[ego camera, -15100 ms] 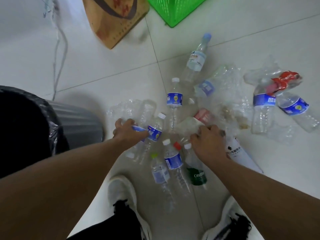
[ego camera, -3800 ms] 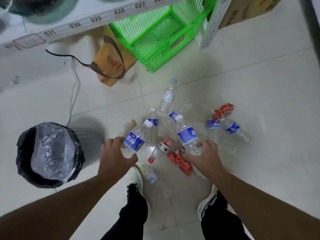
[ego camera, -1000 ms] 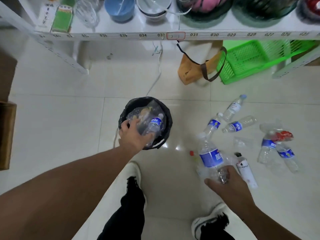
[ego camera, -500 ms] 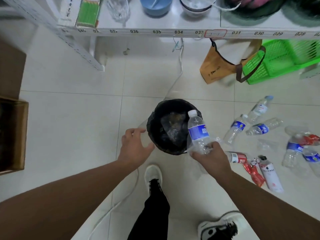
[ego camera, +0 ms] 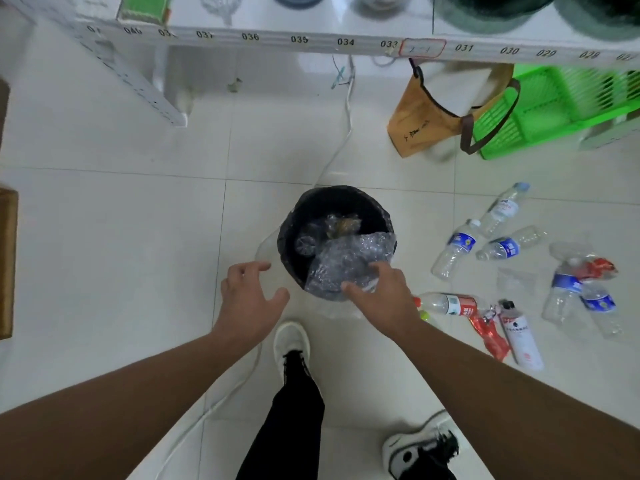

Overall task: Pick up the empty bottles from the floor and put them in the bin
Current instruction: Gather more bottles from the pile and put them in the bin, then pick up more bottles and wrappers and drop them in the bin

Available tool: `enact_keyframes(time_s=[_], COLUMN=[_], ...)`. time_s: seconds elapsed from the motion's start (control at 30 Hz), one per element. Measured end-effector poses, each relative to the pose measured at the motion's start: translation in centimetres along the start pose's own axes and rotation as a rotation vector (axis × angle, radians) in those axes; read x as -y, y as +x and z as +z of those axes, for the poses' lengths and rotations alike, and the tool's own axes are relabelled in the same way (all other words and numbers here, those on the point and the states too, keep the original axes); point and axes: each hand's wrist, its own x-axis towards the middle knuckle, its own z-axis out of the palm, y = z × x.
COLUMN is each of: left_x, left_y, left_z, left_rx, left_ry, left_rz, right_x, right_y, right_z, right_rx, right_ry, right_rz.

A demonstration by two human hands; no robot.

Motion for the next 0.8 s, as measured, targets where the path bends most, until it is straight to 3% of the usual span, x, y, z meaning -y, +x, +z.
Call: enact_keyframes(time_s=[0.33, 0.8], left_x=[-6.0, -15.8], left_y=[-2.4, -11.9], left_z=[4.5, 19.2], left_rx=[0.035, 0.153], left_ry=[0.076, 0.243], left_rz=[0.119, 0.278], right_x=[-12.3, -35.0], right_y=[-5.8, -16.0], right_z=[-7.9, -15.6], right_rx=[-0.063, -0.134], right_ry=[0.199, 0.371], right_rz=[0.148, 0.359])
